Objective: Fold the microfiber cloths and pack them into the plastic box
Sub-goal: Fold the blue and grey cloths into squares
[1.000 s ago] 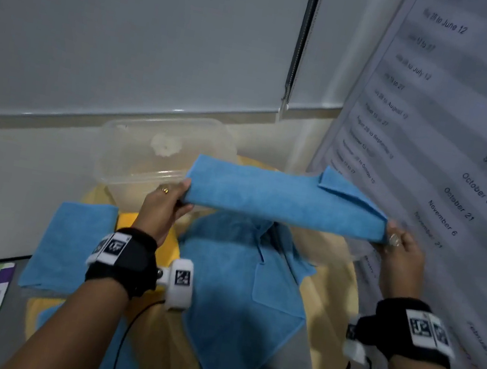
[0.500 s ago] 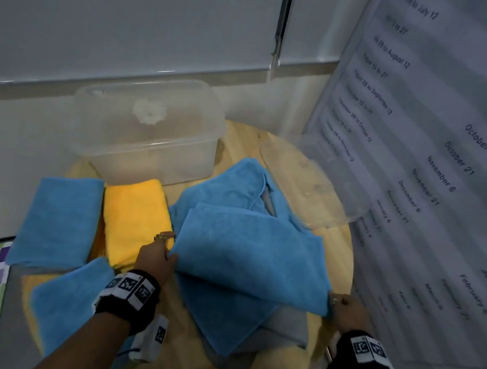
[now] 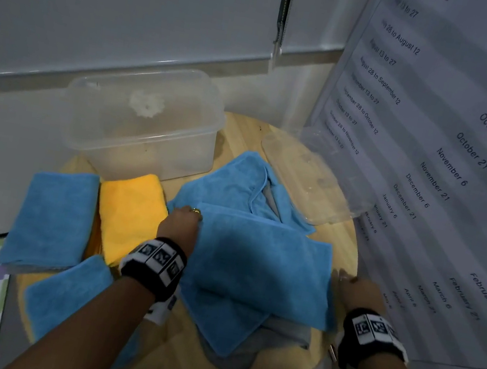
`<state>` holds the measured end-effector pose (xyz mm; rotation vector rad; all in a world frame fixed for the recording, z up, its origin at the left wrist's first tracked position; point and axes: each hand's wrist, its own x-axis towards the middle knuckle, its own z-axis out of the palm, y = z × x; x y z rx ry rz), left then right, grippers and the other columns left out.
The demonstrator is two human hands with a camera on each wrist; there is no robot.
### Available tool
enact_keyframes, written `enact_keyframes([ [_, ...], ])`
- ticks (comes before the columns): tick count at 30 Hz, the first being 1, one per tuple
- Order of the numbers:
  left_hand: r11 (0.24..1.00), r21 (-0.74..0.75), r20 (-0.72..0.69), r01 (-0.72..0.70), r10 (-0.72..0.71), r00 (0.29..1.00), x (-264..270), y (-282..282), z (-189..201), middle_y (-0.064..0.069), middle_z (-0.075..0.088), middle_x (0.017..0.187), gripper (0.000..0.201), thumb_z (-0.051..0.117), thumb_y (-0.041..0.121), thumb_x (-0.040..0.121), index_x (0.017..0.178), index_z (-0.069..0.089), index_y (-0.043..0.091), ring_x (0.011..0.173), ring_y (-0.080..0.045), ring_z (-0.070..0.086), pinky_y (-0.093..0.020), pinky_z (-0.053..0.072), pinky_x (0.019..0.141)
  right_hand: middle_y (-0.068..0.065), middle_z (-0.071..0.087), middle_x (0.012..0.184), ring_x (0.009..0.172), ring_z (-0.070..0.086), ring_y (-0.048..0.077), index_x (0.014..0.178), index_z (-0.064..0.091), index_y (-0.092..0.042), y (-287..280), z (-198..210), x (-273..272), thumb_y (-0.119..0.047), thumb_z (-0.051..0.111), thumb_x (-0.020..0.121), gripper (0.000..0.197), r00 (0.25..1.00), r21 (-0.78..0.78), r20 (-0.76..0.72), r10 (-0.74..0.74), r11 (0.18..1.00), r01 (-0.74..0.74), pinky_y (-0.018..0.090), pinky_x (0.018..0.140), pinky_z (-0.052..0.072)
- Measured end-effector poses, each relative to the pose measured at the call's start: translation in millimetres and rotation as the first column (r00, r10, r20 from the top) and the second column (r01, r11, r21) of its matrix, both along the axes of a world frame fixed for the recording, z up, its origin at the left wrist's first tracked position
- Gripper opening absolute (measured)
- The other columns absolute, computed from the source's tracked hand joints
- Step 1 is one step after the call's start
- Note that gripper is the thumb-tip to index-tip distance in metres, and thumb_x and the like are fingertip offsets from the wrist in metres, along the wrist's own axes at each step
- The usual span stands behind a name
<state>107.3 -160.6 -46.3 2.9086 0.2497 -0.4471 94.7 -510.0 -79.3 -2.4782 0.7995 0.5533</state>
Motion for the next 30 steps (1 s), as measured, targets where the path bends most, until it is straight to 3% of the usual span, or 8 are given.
enact_keyframes([
  [3,0.989,0.118,-0.128,0.086,-0.071,0.989,45,-5,-18,-0.012,0.043,0.130,0.034,0.039,0.007,0.094,0.127,0.047,0.008,0.123,-0.031,0.041,-0.040,0.040,0.098,0.019,0.066,0.087,0.075,0.056,0.030,0.080,0.063,-0.003,4,-13,35,-0.044,0.051,0.089,0.044,0.996,0.078,0.085,-0.008,0.997,0.001,0.034,0.075,0.046],
  [7,0.987,0.131,-0.243,0.097,-0.062,0.968,79,3,-52,-0.014,0.045,0.128,0.032,0.046,0.014,0.092,0.124,0.050,0.013,0.118,-0.035,0.045,-0.045,0.042,0.100,0.011,0.061,0.097,0.099,0.058,0.032,0.095,0.063,-0.009,9,-28,55,-0.040,0.059,0.087,0.031,0.996,0.120,0.088,-0.012,0.993,0.001,0.032,0.083,0.044],
  [10,0.984,0.147,-0.307,0.095,-0.046,0.950,88,10,-69,-0.013,0.048,0.122,0.026,0.051,0.017,0.090,0.115,0.055,0.014,0.111,-0.035,0.051,-0.045,0.046,0.095,0.014,0.067,0.098,0.096,0.060,0.032,0.091,0.065,-0.009,8,-38,56,-0.025,0.059,0.089,0.018,0.986,0.133,0.162,-0.027,0.991,0.005,0.033,0.083,0.045],
  [15,0.984,0.170,-0.311,0.053,0.002,0.950,98,17,-73,-0.014,0.052,0.119,0.031,0.053,0.027,0.088,0.115,0.054,0.012,0.111,-0.035,0.050,-0.044,0.046,0.092,0.009,0.060,0.085,0.090,0.059,0.033,0.082,0.055,-0.010,5,-49,48,-0.016,0.054,0.090,0.011,0.959,0.204,0.259,-0.117,0.977,0.064,0.031,0.075,0.040],
  [18,0.986,0.168,-0.344,0.021,0.038,0.938,104,18,-70,-0.012,0.055,0.119,0.036,0.052,0.037,0.087,0.114,0.055,0.012,0.113,-0.032,0.051,-0.041,0.045,0.094,0.008,0.057,0.080,0.086,0.057,0.032,0.074,0.048,-0.014,6,-55,46,-0.008,0.050,0.089,0.016,0.939,0.216,0.296,-0.176,0.970,0.113,0.032,0.072,0.039],
  [20,0.990,0.141,-0.343,0.012,0.037,0.939,106,16,-65,-0.013,0.057,0.118,0.037,0.055,0.037,0.089,0.114,0.056,0.010,0.110,-0.031,0.055,-0.037,0.045,0.089,0.005,0.053,0.078,0.085,0.055,0.030,0.070,0.045,-0.016,7,-54,46,-0.001,0.047,0.088,0.023,0.930,0.211,0.312,-0.194,0.969,0.131,0.030,0.071,0.035],
  [25,1.000,-0.006,-0.329,0.016,-0.017,0.944,101,12,-68,-0.012,0.056,0.117,0.038,0.064,0.022,0.085,0.119,0.050,0.011,0.108,-0.030,0.057,-0.035,0.045,0.086,0.008,0.052,0.085,0.087,0.054,0.030,0.078,0.045,-0.012,10,-55,45,0.002,0.044,0.088,0.017,0.932,0.170,0.317,-0.175,0.977,0.126,0.029,0.070,0.030],
  [30,0.980,0.157,-0.377,0.121,-0.054,0.925,102,11,-55,-0.009,0.061,0.112,0.039,0.064,0.043,0.082,0.105,0.059,0.012,0.103,-0.027,0.059,-0.037,0.050,0.089,0.020,0.061,0.096,0.094,0.056,0.035,0.082,0.049,-0.009,10,-61,43,0.004,0.046,0.084,0.014,0.947,0.127,0.302,-0.107,0.989,0.072,0.028,0.070,0.031],
])
